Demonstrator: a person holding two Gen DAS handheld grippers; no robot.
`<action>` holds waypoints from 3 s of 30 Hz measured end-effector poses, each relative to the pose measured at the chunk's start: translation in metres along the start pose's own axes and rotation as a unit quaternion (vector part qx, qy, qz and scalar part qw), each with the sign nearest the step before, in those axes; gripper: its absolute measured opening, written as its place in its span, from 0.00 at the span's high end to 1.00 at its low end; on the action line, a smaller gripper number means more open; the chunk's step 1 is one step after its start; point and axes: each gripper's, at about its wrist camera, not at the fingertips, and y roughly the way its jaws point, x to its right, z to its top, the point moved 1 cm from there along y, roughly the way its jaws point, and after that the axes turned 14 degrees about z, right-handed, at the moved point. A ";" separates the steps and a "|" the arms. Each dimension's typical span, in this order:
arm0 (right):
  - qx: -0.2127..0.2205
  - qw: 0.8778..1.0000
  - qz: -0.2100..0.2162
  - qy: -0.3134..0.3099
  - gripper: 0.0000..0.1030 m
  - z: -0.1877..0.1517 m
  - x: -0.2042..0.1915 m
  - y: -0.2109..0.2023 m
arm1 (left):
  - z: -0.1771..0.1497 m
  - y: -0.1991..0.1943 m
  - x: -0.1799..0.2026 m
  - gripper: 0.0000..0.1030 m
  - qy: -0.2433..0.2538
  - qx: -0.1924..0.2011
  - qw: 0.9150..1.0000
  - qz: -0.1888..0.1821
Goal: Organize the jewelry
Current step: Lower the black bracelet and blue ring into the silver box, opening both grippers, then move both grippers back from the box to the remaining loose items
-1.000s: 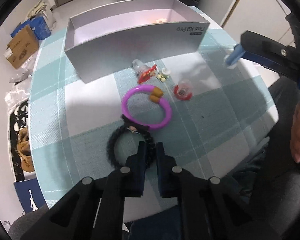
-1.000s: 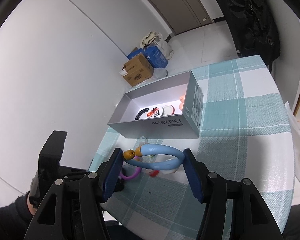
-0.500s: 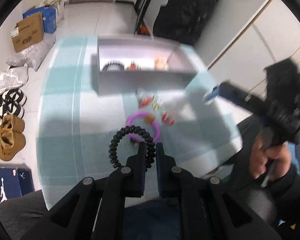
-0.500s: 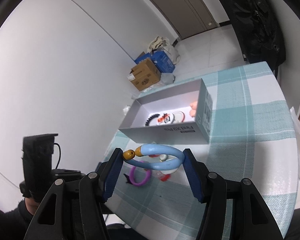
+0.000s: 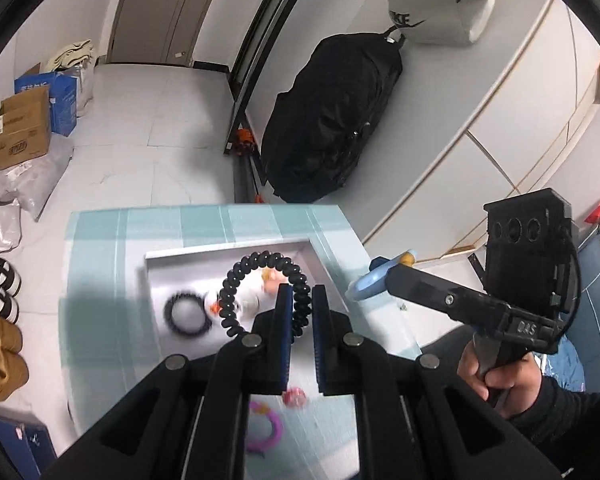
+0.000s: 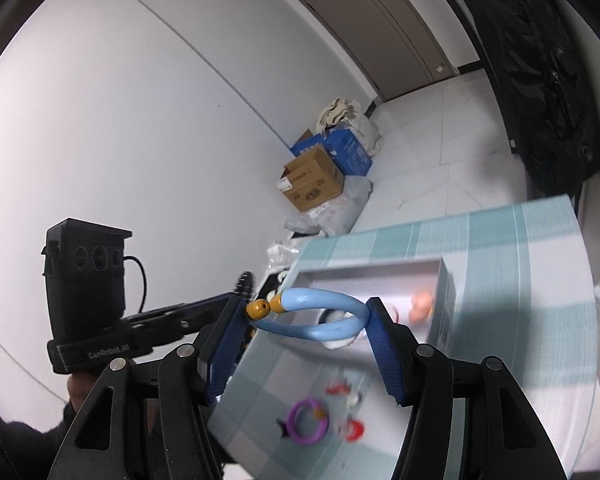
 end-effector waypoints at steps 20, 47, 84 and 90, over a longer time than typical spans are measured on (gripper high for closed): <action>-0.070 0.996 -0.028 0.052 0.40 0.016 0.060 0.071 | 0.023 0.048 -0.026 0.95 -0.015 -0.035 0.999 0.003; 0.039 0.989 -0.049 -0.132 0.00 -0.013 -0.044 -0.022 | -0.012 -0.091 0.014 0.24 -0.020 0.208 0.970 0.127; 0.017 0.956 -0.198 -0.213 0.00 -0.094 -0.056 -0.014 | -0.090 -0.029 0.009 0.24 -0.057 0.032 0.979 0.193; 0.002 0.964 -0.194 -0.179 0.00 -0.092 -0.045 -0.012 | -0.094 -0.019 0.002 0.24 -0.062 0.018 0.974 0.219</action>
